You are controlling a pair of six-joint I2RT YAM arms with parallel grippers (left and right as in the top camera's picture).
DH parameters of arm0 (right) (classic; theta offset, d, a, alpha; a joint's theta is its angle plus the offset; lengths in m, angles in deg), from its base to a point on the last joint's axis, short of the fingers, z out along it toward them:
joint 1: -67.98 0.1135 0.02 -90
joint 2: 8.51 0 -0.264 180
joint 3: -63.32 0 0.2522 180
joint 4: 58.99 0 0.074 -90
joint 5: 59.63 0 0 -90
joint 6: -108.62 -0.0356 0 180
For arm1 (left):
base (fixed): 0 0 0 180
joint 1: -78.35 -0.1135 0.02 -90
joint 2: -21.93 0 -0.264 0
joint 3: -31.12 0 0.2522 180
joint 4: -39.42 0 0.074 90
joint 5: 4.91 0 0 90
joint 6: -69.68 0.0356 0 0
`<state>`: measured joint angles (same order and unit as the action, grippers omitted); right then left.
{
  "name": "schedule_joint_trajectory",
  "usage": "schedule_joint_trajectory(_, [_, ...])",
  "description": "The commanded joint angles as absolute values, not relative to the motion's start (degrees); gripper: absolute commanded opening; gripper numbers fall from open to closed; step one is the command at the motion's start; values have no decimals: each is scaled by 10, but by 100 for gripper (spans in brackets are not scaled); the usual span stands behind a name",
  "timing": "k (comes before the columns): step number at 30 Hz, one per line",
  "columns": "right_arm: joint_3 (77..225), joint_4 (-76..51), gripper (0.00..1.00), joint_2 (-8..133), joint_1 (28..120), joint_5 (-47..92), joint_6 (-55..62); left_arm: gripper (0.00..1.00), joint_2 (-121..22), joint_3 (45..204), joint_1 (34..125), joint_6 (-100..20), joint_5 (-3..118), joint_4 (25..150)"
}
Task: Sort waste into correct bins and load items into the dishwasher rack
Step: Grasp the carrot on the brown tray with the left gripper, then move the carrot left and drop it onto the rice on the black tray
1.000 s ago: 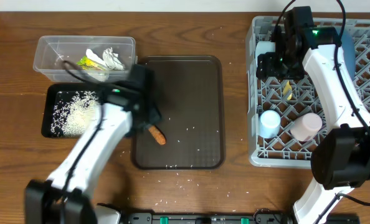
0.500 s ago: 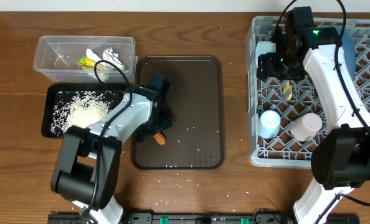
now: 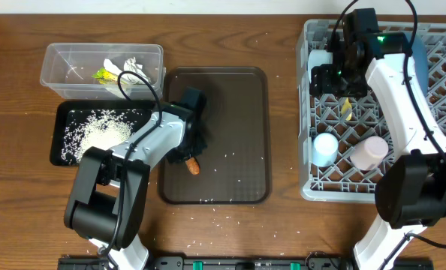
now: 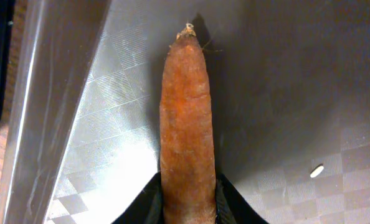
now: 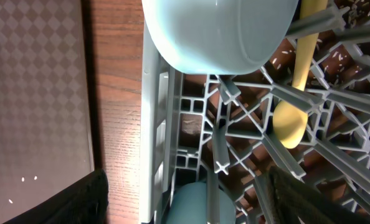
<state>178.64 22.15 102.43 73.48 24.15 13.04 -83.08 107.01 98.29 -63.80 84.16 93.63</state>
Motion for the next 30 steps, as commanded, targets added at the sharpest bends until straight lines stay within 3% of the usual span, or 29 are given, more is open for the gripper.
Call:
schedule_joint_trajectory(1, [1794, 224, 79, 1016, 737, 242, 136, 19, -845, 1073, 983, -637, 855, 943])
schedule_joint_trajectory(4, [1794, 225, 79, 1016, 737, 242, 137, 9, -833, 1093, 979, -626, 840, 961])
schedule_joint_trajectory(7, [1794, 226, 79, 1016, 737, 242, 145, 7, -810, 1120, 972, -610, 822, 988])
schedule_joint_trajectory(15, [1794, 225, 79, 1016, 736, 242, 147, 8, -704, 1182, 928, -593, 824, 1037])
schedule_joint_trajectory(20, [1794, 225, 79, 1016, 736, 241, 146, 8, -646, 1182, 851, -620, 921, 1032])
schedule_joint_trajectory(22, [1794, 225, 78, 1016, 736, 241, 145, 13, -646, 1179, 811, -650, 965, 1030])
schedule_joint_trajectory(30, [1794, 231, 77, 1016, 736, 241, 144, 13, -729, 1146, 694, -700, 976, 939])
